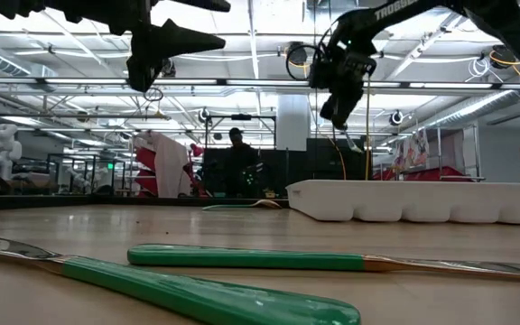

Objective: Sort silverware
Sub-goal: Put the bottom green spoon into the white cutlery tray, then put the green spoon into the white cutlery tray

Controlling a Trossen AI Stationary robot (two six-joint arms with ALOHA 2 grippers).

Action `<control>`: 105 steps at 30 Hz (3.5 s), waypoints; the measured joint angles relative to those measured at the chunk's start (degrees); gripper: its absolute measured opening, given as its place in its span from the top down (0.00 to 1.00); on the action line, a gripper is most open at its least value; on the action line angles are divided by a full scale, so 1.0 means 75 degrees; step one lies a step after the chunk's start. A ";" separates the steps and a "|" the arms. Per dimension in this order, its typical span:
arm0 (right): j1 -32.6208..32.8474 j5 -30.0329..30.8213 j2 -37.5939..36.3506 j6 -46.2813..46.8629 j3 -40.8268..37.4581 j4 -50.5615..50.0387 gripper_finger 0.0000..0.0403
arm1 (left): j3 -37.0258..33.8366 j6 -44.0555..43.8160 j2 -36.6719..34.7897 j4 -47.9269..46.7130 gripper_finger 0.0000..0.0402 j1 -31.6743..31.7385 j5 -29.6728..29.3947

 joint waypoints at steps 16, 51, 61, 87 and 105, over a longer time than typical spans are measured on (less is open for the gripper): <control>-0.0074 -0.0164 0.0408 -0.0295 -0.2410 0.1548 1.00 | 0.0000 0.0002 0.0000 -0.0490 0.55 0.0029 -0.0117; 0.0129 0.0589 0.0399 0.0384 -0.3360 0.3924 0.80 | 0.0000 -0.0191 0.0000 -0.0837 0.55 0.0575 -0.0254; 0.0478 0.0552 0.0151 0.0609 -0.3289 0.3712 0.67 | 0.0000 -0.0188 0.0000 -0.0831 0.55 0.0574 -0.0341; 0.2419 0.3343 -0.6816 0.3997 -0.2425 0.0390 0.67 | 0.5240 0.3761 0.0533 -0.6215 0.56 0.5427 0.0362; 0.2619 0.3948 -0.8000 0.5848 -0.2428 -0.0031 0.66 | 0.7848 0.5486 0.4266 -0.8647 0.32 0.6921 0.0918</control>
